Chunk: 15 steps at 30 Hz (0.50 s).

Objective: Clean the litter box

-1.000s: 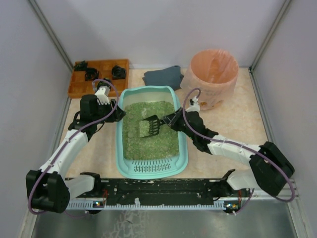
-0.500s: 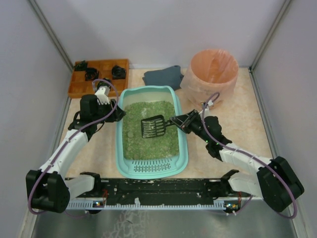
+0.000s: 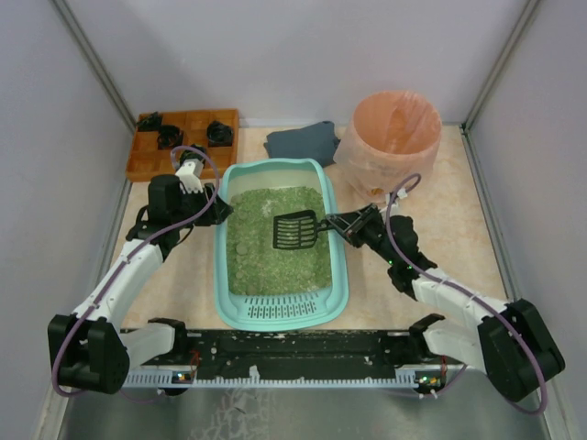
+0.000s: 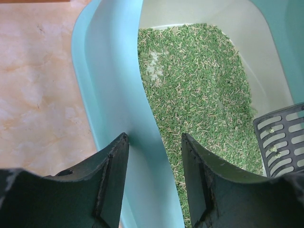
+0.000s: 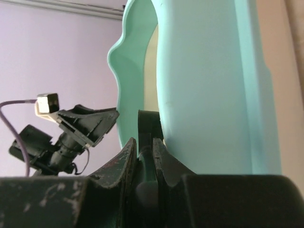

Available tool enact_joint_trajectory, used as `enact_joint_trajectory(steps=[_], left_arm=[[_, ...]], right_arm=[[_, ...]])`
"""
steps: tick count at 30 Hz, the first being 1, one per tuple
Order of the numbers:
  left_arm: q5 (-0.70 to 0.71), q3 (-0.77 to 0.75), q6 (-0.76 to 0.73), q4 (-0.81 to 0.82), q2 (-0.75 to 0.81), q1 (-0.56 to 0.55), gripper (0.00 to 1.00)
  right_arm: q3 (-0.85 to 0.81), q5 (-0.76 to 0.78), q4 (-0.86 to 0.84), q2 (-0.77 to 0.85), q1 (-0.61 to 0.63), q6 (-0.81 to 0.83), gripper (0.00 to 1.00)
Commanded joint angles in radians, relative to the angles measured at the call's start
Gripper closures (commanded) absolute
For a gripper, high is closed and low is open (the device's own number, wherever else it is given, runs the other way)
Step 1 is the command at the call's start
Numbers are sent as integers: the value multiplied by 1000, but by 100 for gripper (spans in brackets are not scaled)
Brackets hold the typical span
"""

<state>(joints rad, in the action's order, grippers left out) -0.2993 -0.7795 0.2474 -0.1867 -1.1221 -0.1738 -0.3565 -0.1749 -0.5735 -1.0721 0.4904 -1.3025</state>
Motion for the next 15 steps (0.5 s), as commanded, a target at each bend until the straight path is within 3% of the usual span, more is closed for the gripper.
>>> enact_joint_trajectory(steps=[1, 8, 15], left_arm=[[-20, 0, 9, 28, 14, 5, 46], [-26, -11, 9, 11, -7, 5, 46], [-22, -9, 7, 11, -8, 5, 46]], right_arm=[[-123, 56, 140, 16, 36, 111, 100], [-320, 330, 395, -83, 206, 293, 100], [-531, 524, 463, -266, 362, 444, 100]])
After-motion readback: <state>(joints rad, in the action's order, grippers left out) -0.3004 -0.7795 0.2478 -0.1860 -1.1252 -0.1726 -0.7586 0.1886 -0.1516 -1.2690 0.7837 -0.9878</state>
